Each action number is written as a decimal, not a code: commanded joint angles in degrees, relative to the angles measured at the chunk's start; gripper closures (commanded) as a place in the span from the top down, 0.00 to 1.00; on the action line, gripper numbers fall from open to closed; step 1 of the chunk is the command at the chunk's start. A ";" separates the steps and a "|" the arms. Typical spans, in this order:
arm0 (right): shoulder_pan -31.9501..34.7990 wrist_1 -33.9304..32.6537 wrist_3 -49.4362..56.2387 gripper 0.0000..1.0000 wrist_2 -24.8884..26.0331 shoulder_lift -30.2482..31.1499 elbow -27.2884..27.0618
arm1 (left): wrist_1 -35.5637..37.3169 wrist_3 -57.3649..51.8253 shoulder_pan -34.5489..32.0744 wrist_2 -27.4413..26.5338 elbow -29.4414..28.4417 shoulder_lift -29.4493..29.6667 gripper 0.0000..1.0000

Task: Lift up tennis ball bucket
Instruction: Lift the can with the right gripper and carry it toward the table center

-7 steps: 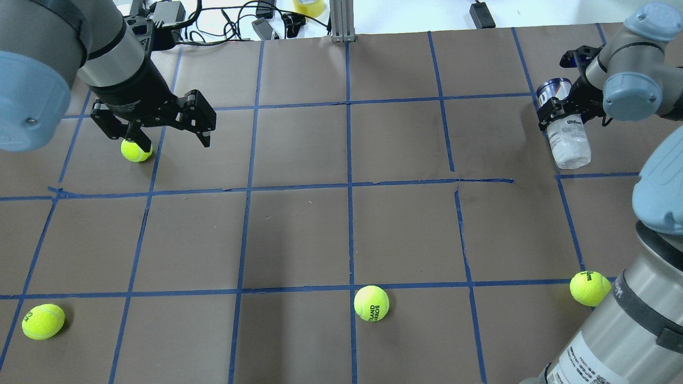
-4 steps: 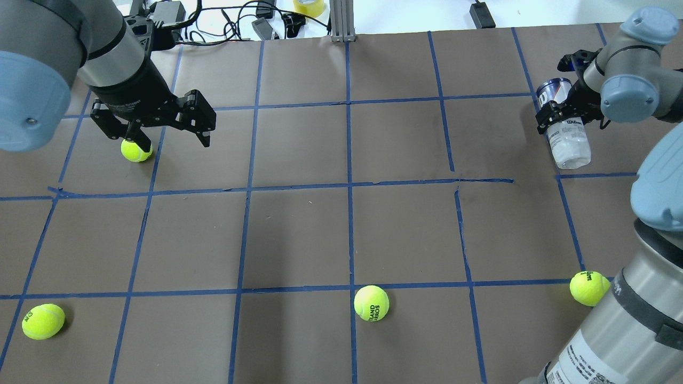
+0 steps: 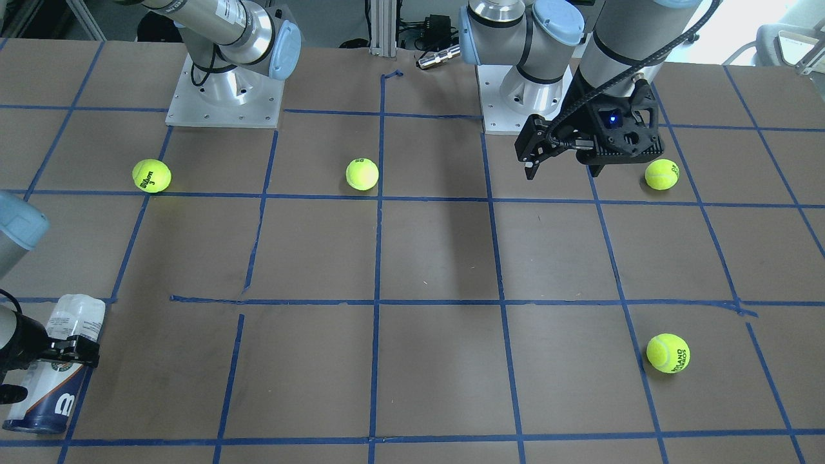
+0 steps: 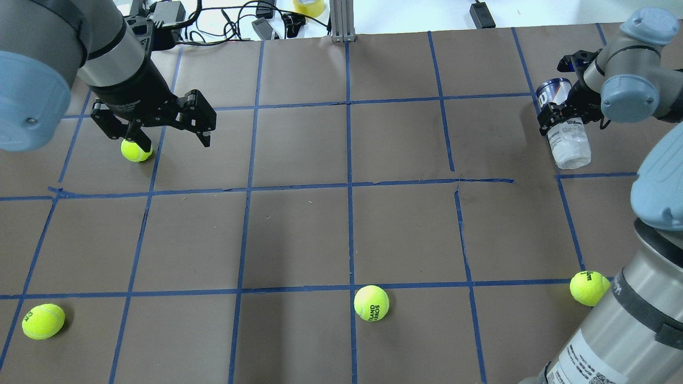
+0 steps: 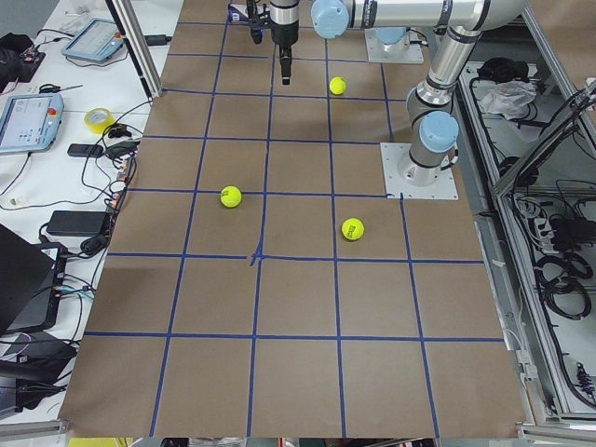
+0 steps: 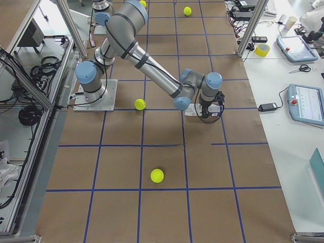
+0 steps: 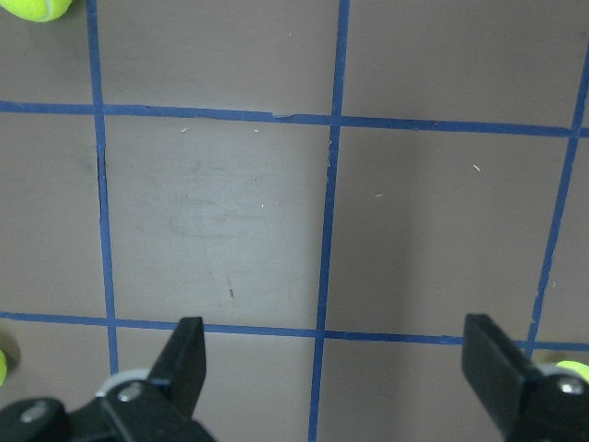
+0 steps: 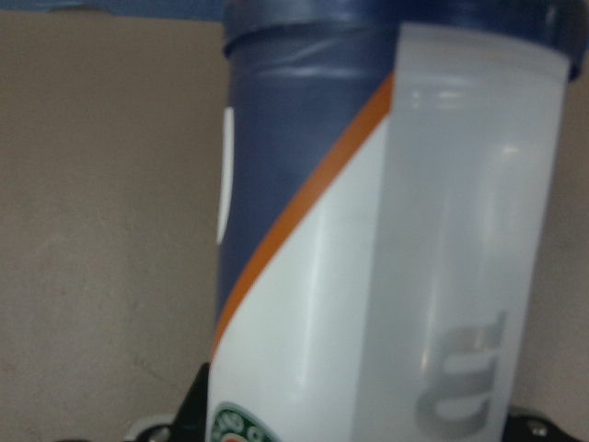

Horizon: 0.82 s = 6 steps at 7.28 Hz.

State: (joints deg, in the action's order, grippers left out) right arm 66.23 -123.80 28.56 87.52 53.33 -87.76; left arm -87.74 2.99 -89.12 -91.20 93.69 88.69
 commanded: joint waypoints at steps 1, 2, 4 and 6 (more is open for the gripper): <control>0.30 1.98 1.05 0.64 -0.07 1.50 0.66 | 0.20 0.00 0.00 0.06 0.00 0.08 1.00; 1.00 4.42 1.58 0.64 -0.33 3.17 0.83 | 0.29 0.00 0.00 0.05 -0.09 0.08 1.00; 6.69 7.52 3.51 0.65 -0.86 7.56 0.75 | 0.29 0.00 0.00 0.06 0.00 0.16 1.00; 15.73 7.17 9.63 0.67 -0.34 9.16 0.83 | 0.38 0.00 0.09 -0.03 -0.09 0.08 1.00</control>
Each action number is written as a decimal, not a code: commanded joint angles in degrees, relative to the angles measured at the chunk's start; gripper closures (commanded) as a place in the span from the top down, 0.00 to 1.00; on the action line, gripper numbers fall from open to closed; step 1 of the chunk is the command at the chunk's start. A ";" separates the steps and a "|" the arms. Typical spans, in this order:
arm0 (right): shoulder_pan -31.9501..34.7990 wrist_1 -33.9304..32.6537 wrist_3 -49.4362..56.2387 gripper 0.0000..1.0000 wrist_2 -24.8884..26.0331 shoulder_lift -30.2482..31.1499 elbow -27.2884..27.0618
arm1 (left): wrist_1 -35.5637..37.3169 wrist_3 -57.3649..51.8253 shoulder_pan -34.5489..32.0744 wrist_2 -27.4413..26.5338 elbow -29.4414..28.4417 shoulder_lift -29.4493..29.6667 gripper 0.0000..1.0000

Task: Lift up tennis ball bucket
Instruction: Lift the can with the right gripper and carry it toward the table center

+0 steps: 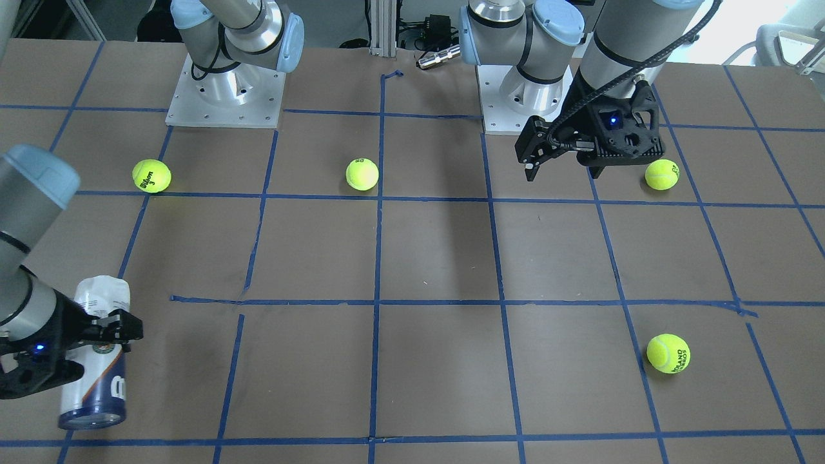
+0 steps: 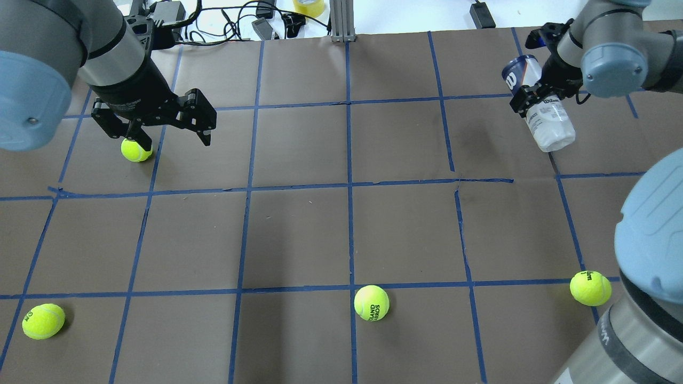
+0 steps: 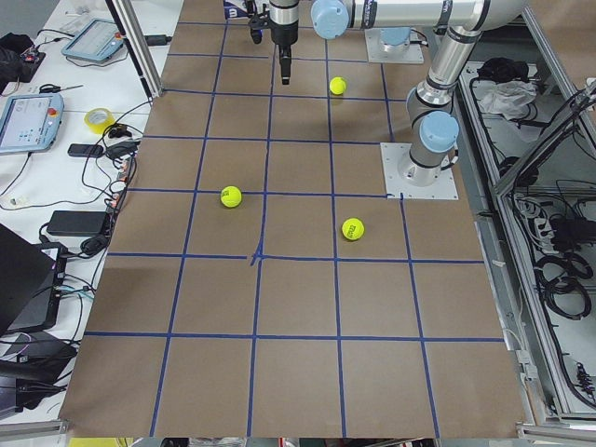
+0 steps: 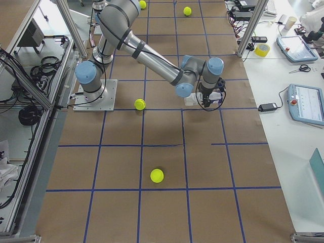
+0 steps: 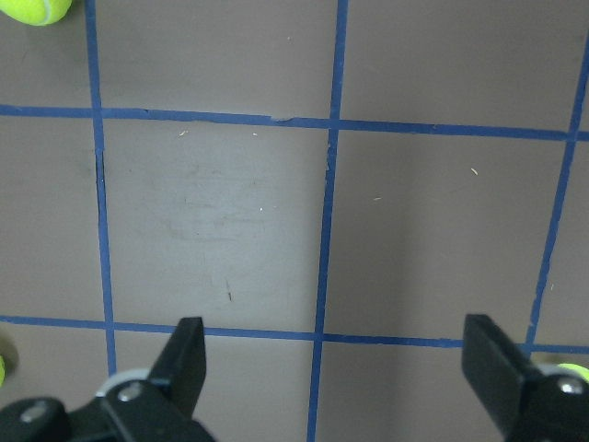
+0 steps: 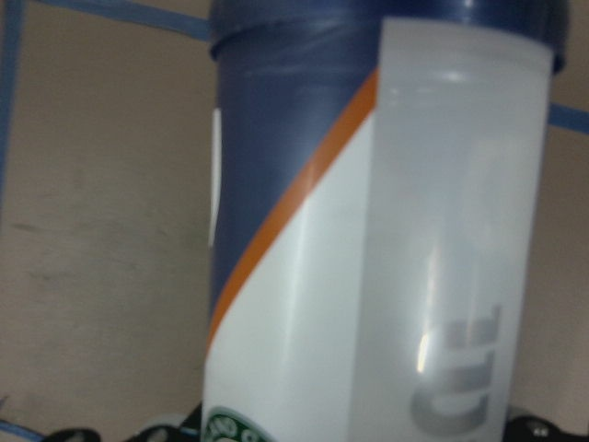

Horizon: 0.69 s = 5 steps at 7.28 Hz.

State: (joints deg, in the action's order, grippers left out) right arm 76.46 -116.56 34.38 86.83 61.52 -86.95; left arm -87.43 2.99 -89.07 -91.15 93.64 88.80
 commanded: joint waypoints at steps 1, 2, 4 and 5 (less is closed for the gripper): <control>9.98 -1.20 9.07 0.67 0.45 0.88 0.11 | 0.24 -0.09 0.30 -0.08 -0.38 -0.03 1.00; 13.24 -2.34 14.17 0.69 -0.25 0.62 -0.76 | 0.24 -0.09 0.91 -0.08 -0.91 -0.03 1.00; 20.09 -4.10 22.52 0.67 -3.74 0.88 -0.76 | 0.24 -0.79 1.27 0.01 -1.09 -0.20 1.00; 23.44 -8.81 26.22 0.67 -3.86 0.10 -0.85 | 0.24 -0.88 1.88 0.36 -1.61 -0.20 1.00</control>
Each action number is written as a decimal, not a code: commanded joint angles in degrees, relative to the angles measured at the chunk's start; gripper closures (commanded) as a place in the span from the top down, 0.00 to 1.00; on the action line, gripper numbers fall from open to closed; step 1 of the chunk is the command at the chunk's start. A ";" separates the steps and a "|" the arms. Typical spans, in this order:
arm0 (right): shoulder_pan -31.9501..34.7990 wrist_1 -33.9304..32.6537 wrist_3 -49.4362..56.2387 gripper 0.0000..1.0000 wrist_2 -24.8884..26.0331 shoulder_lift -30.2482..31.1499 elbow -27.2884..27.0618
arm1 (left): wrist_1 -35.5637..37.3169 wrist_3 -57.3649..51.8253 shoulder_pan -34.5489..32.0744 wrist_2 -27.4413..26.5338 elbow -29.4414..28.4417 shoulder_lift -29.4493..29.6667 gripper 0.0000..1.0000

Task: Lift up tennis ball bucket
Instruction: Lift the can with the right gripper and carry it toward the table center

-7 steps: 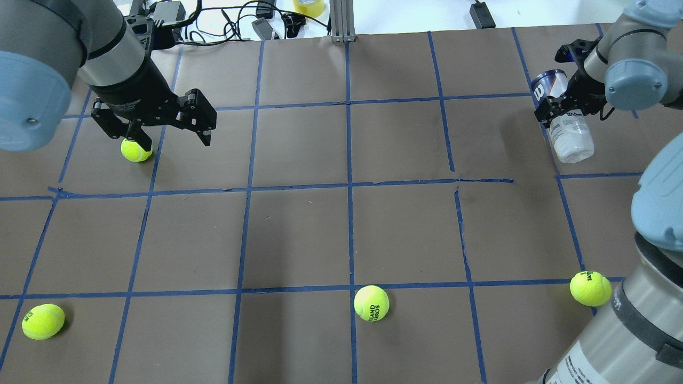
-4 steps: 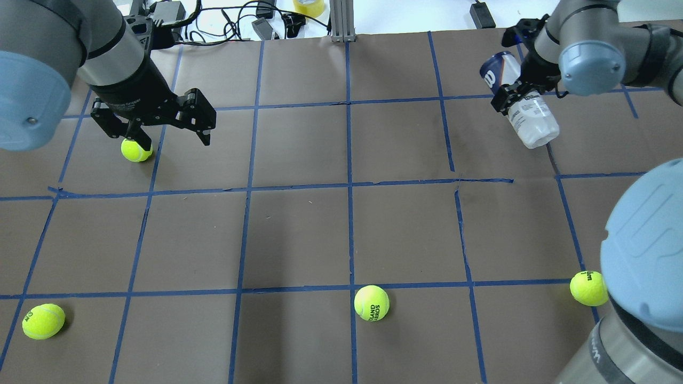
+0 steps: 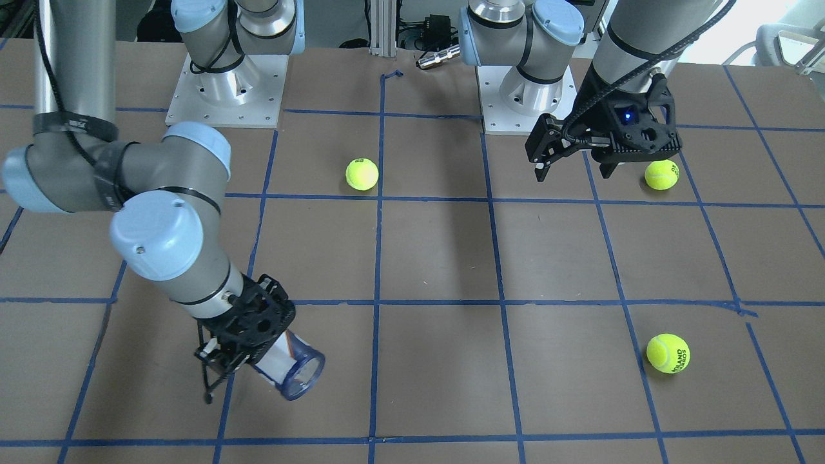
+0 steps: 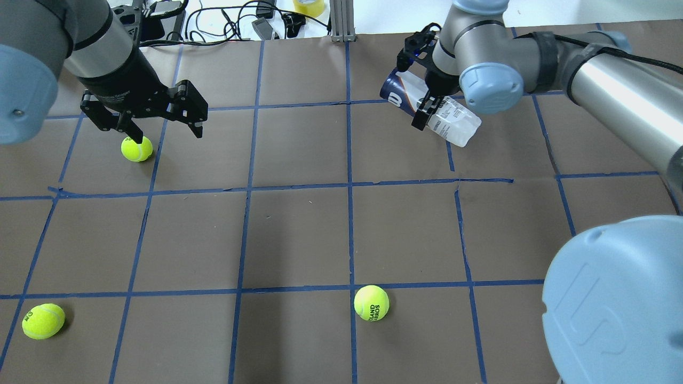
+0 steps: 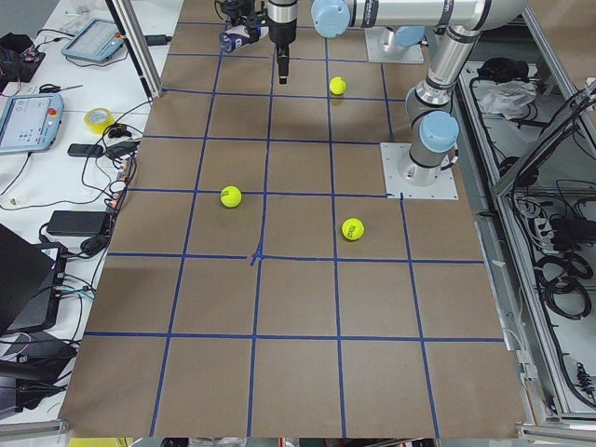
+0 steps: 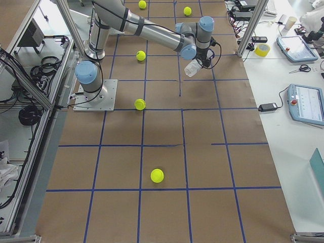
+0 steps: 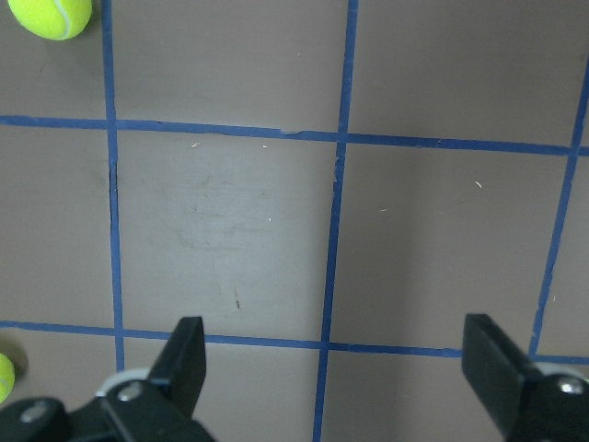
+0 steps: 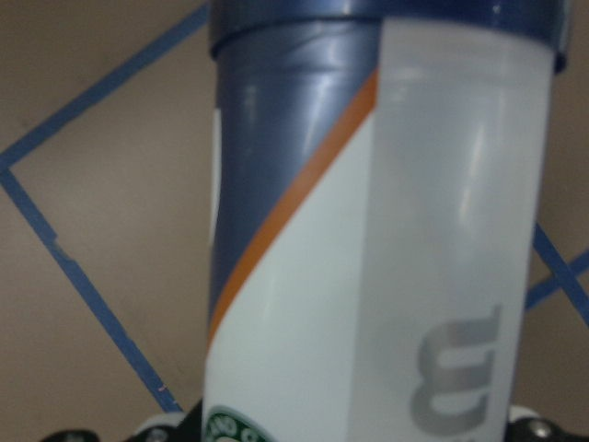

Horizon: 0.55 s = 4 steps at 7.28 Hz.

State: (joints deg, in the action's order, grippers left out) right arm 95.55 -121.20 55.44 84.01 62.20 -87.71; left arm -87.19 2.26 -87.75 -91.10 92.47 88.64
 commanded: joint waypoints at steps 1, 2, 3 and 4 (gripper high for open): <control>6.30 -4.91 10.08 0.68 -1.04 -1.20 -0.18 | -0.26 -0.41 2.22 0.39 -1.84 0.05 1.00; 8.67 -4.92 14.57 0.66 -1.04 -1.38 -0.27 | -0.52 -4.06 3.62 0.39 -2.55 0.05 1.00; 11.82 -4.83 17.22 0.65 -0.17 -1.47 -0.27 | -0.44 -8.10 4.25 0.05 -2.73 -0.04 1.00; 14.81 -5.44 19.34 0.65 0.10 -2.77 -0.19 | -0.44 -8.40 4.86 0.04 -2.82 -0.13 1.00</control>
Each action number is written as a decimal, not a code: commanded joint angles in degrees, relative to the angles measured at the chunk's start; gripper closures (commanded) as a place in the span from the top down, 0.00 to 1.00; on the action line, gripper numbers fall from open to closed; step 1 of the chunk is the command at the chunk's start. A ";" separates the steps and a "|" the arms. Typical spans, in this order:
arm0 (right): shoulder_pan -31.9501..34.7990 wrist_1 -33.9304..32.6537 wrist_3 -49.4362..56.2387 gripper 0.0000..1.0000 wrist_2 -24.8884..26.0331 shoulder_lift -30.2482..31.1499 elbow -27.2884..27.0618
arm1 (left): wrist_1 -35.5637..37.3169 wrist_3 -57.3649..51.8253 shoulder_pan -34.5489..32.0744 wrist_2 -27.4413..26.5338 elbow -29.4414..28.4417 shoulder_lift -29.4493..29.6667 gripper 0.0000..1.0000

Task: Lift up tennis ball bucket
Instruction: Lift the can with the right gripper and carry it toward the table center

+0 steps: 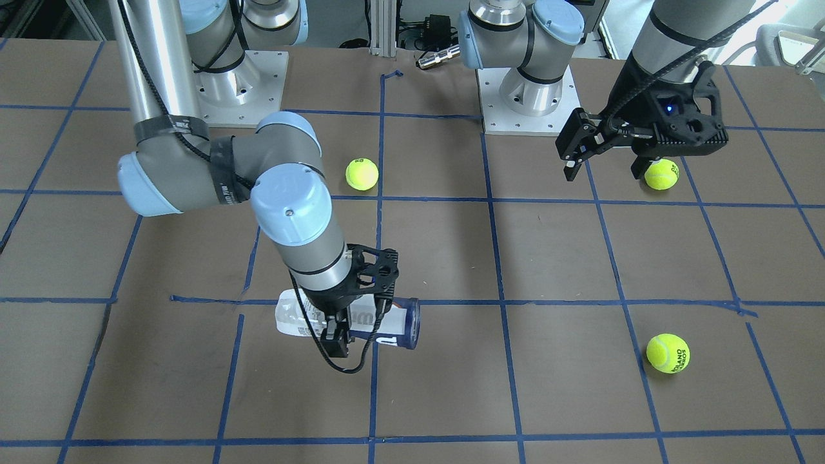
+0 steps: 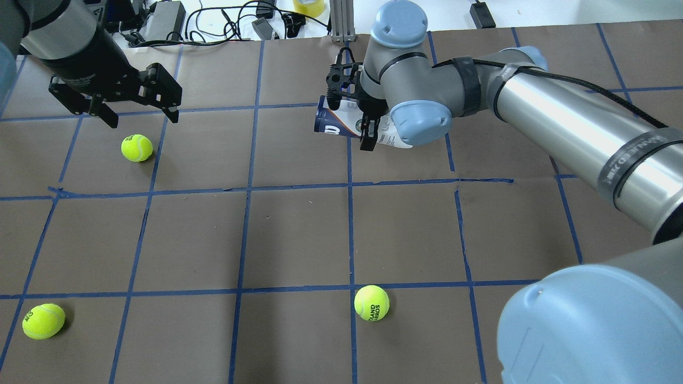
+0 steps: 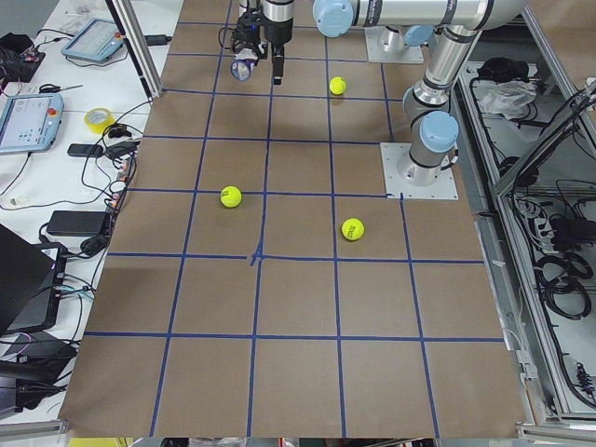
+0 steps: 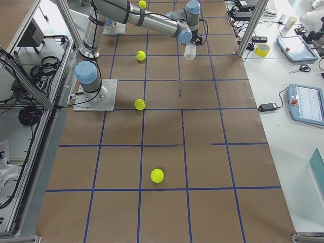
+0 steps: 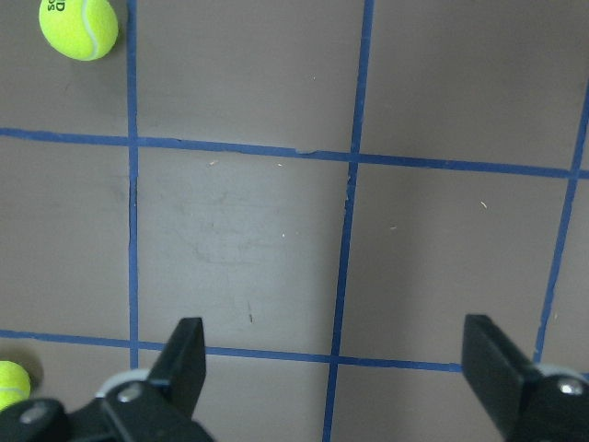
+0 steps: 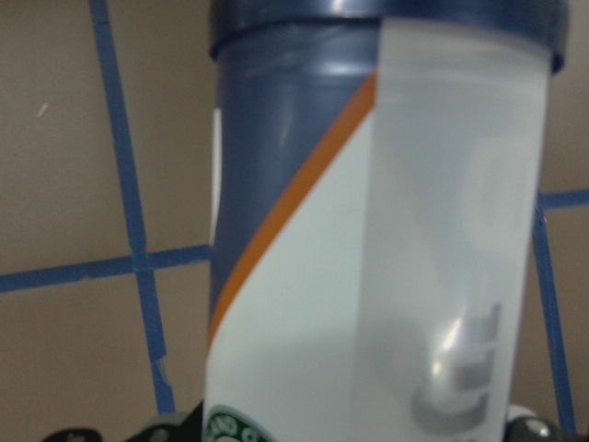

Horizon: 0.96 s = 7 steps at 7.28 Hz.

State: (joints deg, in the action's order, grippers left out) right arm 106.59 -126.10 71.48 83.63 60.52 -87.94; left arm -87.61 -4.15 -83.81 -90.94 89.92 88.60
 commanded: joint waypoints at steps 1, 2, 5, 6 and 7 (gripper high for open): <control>5.36 -2.72 5.23 0.65 0.57 -2.67 0.05 | -0.02 -2.00 1.02 -0.02 -0.45 -0.09 1.00; 5.99 -3.01 7.60 0.66 0.48 -3.64 -0.04 | -0.10 -2.00 0.93 -0.02 -0.19 -0.36 1.00; 8.80 -6.23 6.23 0.67 0.31 -6.01 -0.22 | -0.28 -2.00 0.93 -0.02 0.52 -0.71 1.00; 9.68 -8.70 5.09 0.71 0.57 -7.07 -0.39 | -0.28 -1.92 0.84 0.06 0.61 -0.80 1.00; 10.29 -9.50 4.99 0.89 0.83 -7.25 -0.39 | -0.28 -1.92 0.84 0.07 0.61 -0.80 1.00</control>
State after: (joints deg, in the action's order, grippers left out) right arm 115.98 -133.79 77.04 84.18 53.99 -88.27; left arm -87.87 -6.10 -82.93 -90.90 90.47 87.85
